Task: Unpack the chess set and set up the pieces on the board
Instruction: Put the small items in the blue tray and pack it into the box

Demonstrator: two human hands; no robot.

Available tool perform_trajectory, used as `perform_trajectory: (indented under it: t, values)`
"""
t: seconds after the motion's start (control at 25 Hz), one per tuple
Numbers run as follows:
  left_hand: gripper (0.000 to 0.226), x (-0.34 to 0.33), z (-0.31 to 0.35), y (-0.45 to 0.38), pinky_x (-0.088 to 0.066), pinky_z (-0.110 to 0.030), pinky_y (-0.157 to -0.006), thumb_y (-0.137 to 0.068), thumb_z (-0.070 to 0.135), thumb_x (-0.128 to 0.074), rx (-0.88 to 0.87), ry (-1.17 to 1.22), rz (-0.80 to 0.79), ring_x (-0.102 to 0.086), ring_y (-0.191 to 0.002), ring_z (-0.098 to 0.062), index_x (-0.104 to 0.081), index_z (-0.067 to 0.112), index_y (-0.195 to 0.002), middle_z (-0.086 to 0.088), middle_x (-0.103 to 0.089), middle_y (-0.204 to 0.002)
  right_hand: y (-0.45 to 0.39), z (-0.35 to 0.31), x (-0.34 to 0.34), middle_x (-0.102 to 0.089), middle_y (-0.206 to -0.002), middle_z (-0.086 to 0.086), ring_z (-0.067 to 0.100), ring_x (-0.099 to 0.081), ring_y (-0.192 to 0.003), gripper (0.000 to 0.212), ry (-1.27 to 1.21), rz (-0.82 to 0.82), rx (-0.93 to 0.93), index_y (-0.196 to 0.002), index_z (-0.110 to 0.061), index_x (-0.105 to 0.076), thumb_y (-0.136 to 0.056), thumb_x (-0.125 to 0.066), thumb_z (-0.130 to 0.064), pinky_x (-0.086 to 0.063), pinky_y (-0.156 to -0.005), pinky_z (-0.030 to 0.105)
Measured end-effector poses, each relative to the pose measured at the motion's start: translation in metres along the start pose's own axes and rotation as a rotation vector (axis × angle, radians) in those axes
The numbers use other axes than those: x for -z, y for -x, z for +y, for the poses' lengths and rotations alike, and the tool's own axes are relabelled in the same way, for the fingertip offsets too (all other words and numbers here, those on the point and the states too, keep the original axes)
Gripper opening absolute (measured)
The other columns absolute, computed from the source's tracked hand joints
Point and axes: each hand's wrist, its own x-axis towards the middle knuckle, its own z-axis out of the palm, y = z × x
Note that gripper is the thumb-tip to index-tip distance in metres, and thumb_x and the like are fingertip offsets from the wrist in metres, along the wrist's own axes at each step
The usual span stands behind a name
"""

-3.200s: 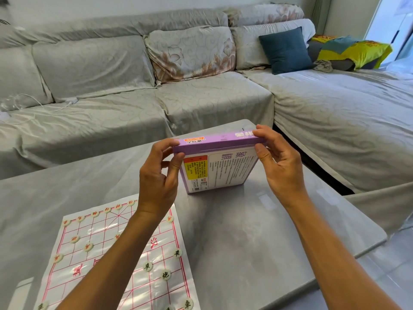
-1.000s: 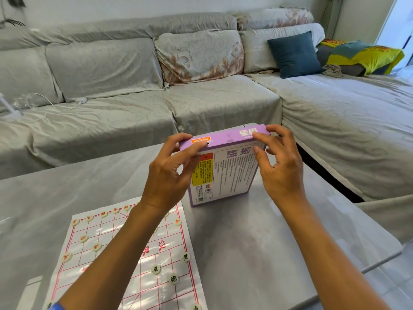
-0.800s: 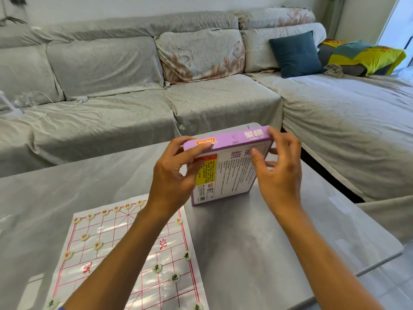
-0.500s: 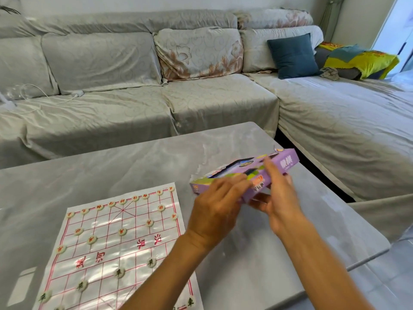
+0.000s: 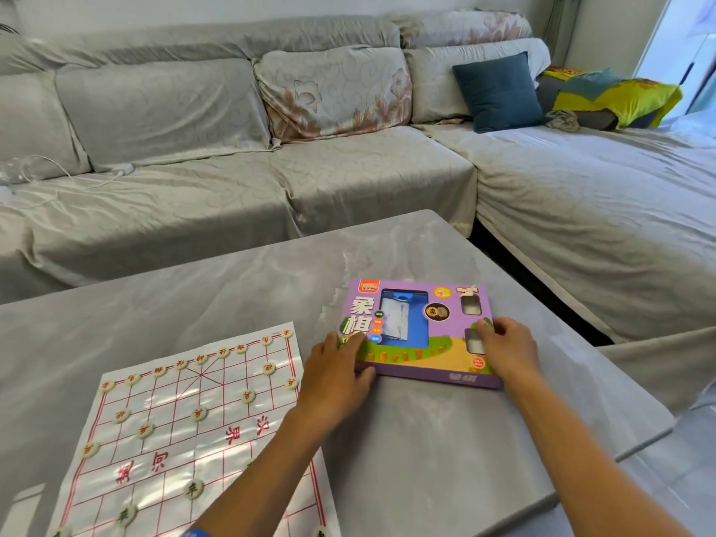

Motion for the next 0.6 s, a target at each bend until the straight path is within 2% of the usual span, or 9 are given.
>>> perform_trajectory:
  t: [0.08,0.16,0.24,0.28,0.36,0.4,0.48,0.6]
  values:
    - [0.056,-0.001,0.000,-0.002,-0.042,-0.031,-0.100,-0.091,0.051,-0.054,0.006,0.053,-0.004,-0.038,-0.128,-0.019,-0.035,0.037,-0.142,-0.001,-0.038,-0.142,0.010,-0.011,0.000,-0.053,-0.117,0.010,0.032,-0.053,-0.100,0.030,0.456,0.025,0.116,-0.110,-0.014,-0.055,-0.089,-0.051,-0.034,-0.045,-0.084,0.040]
    - [0.055,0.001,0.003,-0.002,-0.043,-0.028,-0.095,-0.088,0.051,-0.058,0.003,0.060,-0.004,-0.043,-0.122,-0.019,-0.043,0.036,-0.139,-0.001,-0.043,-0.134,0.029,-0.031,0.002,-0.051,-0.119,0.006,0.031,-0.050,-0.100,0.031,0.683,-0.016,0.217,-0.115,-0.021,-0.052,-0.088,-0.050,-0.036,-0.041,-0.082,0.038]
    - [0.053,0.005,0.011,0.002,-0.043,-0.026,-0.089,-0.087,0.052,-0.060,-0.009,0.090,-0.019,-0.048,-0.116,-0.020,-0.049,0.034,-0.136,-0.003,-0.046,-0.127,0.048,-0.047,0.001,-0.057,-0.109,0.003,0.027,-0.052,-0.093,0.029,0.684,-0.163,0.248,-0.110,-0.024,-0.057,-0.086,-0.051,-0.040,-0.042,-0.076,0.032]
    - [0.052,0.005,0.015,0.004,-0.043,-0.025,-0.087,-0.086,0.054,-0.060,-0.034,0.101,-0.026,-0.051,-0.113,-0.021,-0.052,0.034,-0.133,-0.003,-0.048,-0.125,0.055,-0.048,-0.003,-0.057,-0.109,0.002,0.025,-0.053,-0.095,0.031,0.686,-0.255,0.264,-0.111,-0.026,-0.058,-0.085,-0.052,-0.043,-0.042,-0.077,0.031]
    - [0.052,0.001,0.021,0.011,-0.045,-0.026,-0.088,-0.085,0.057,-0.059,-0.122,0.124,-0.046,-0.053,-0.111,-0.020,-0.056,0.033,-0.131,-0.003,-0.053,-0.126,0.069,-0.044,-0.014,-0.051,-0.128,0.004,0.025,-0.052,-0.113,0.048,0.720,-0.443,0.286,-0.125,-0.029,-0.053,-0.083,-0.054,-0.053,-0.042,-0.087,0.031]
    - [0.051,-0.001,0.022,0.015,-0.045,-0.026,-0.092,-0.087,0.055,-0.057,-0.164,0.143,-0.067,-0.052,-0.114,-0.019,-0.054,0.033,-0.133,-0.001,-0.053,-0.130,0.073,-0.041,-0.018,-0.040,-0.141,0.006,0.029,-0.047,-0.122,0.061,0.733,-0.498,0.263,-0.135,-0.031,-0.045,-0.081,-0.054,-0.059,-0.041,-0.095,0.035]
    - [0.050,-0.001,0.017,0.019,-0.042,-0.026,-0.099,-0.092,0.046,-0.055,-0.223,0.148,-0.123,-0.048,-0.121,-0.016,-0.045,0.034,-0.140,0.003,-0.050,-0.138,0.078,-0.033,-0.023,-0.014,-0.155,0.009,0.039,-0.034,-0.132,0.079,0.787,-0.478,0.218,-0.146,-0.034,-0.027,-0.079,-0.052,-0.068,-0.033,-0.105,0.044]
    - [0.049,0.007,0.005,0.020,-0.041,-0.027,-0.100,-0.096,0.036,-0.052,-0.257,0.142,-0.152,-0.050,-0.121,-0.014,-0.039,0.036,-0.143,0.007,-0.050,-0.140,0.090,-0.025,-0.035,-0.001,-0.159,0.009,0.049,-0.016,-0.137,0.096,0.882,-0.357,0.252,-0.150,-0.031,-0.014,-0.074,-0.044,-0.081,-0.024,-0.111,0.055]
